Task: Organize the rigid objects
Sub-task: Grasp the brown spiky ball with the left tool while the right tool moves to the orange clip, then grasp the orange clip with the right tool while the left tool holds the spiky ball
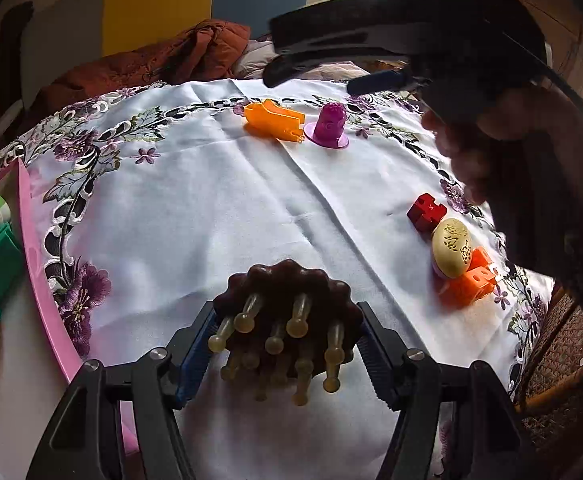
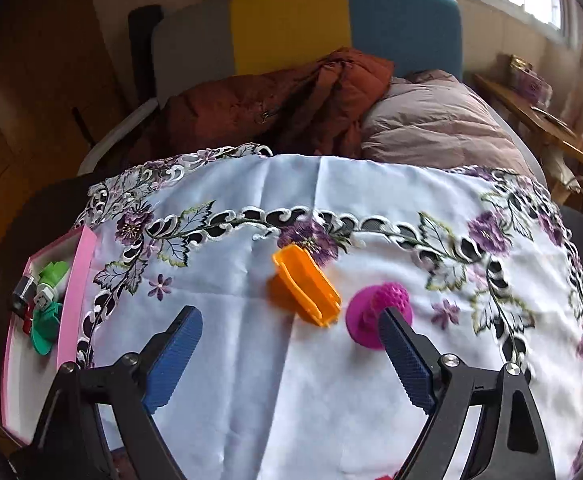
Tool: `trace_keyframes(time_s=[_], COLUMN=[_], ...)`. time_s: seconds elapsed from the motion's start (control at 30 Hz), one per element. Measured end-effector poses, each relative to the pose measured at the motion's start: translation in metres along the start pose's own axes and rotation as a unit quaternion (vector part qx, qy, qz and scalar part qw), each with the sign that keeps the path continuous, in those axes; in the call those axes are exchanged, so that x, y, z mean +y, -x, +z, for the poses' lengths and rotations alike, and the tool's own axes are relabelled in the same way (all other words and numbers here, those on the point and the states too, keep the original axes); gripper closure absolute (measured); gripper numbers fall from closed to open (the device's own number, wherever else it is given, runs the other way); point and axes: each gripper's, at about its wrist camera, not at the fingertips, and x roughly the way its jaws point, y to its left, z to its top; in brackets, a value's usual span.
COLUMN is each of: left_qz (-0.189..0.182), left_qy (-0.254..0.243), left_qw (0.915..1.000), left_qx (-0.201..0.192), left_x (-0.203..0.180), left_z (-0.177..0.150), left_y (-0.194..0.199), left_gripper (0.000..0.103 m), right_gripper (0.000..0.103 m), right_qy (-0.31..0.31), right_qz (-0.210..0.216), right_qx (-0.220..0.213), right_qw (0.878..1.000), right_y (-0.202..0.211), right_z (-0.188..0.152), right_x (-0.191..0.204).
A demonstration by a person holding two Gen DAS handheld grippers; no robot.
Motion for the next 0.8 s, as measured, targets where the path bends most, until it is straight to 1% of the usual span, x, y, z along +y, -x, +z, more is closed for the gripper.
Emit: trace_keyframes(time_s=[0.07,0.17,0.3,0.33,0.37,0.4,0.43,0.47,0.5,0.53,0.6,0.67,0.7,0.77,0.8], left_qz=[-0.002,-0.005,-0.012,-0.013,-0.014,-0.016,-0.017,-0.018,-0.018,-0.018,-0.016,-0.015,-0.013,-0.009,-0.008], left_qy=[0.003,0.004,0.009,0.010,0.011,0.013,0.015,0.017,0.017,0.018,0.020,0.022,0.021,0.021,0.020], left_qw=[1.0000,1.0000,0.9999,0.9999,0.9998,0.9998,0.9997,0.9997,0.9997,0.9997,0.9997,0.9996,0.9997,0.9997,0.9998], left_qx=[-0.001,-0.003,-0.003,-0.003,-0.003,-0.003,-0.004,-0.005,-0.006,-0.006,-0.007,-0.006,-0.005,-0.004,-0.003], left_x=[0.001,0.002,0.005,0.005,0.005,0.006,0.007,0.007,0.007,0.008,0.008,0.008,0.008,0.008,0.007], left_z=[-0.001,-0.002,-0.002,-0.002,-0.002,-0.003,-0.003,-0.003,-0.003,-0.002,-0.003,-0.003,-0.003,-0.003,-0.004], left_y=[0.000,0.001,0.001,0.000,0.000,0.001,0.001,0.001,0.000,-0.001,0.000,0.001,0.002,0.003,0.004], left_gripper=[0.035,0.035,0.035,0.035,0.035,0.035,0.035,0.035,0.035,0.035,0.035,0.035,0.035,0.035,0.035], right_gripper=[0.013,0.014,0.016,0.035,0.048,0.078,0.076,0.076,0.076,0.076,0.076,0.076,0.076,0.076,0.076], right_qy=[0.019,0.054,0.090,0.095,0.097,0.085,0.081,0.087,0.096,0.101,0.106,0.098,0.099,0.102,0.087], right_qz=[-0.005,-0.027,-0.056,-0.061,-0.060,-0.032,-0.022,-0.029,-0.025,-0.014,0.000,0.021,0.025,0.024,0.029], right_qx=[0.014,0.041,0.086,0.100,0.117,0.111,0.113,0.115,0.114,0.118,0.132,0.150,0.155,0.146,0.141], right_qw=[1.000,0.997,0.991,0.989,0.987,0.990,0.990,0.989,0.988,0.988,0.986,0.984,0.983,0.984,0.986], right_y=[-0.018,-0.048,-0.086,-0.093,-0.098,-0.093,-0.089,-0.085,-0.079,-0.074,-0.064,-0.055,-0.051,-0.043,-0.040], right_z=[0.016,0.031,0.033,0.030,0.026,0.024,0.021,0.017,0.010,0.003,-0.012,-0.028,-0.036,-0.050,-0.054], right_x=[0.006,0.013,0.015,0.014,0.012,0.010,0.010,0.012,0.015,0.018,0.023,0.026,0.027,0.029,0.026])
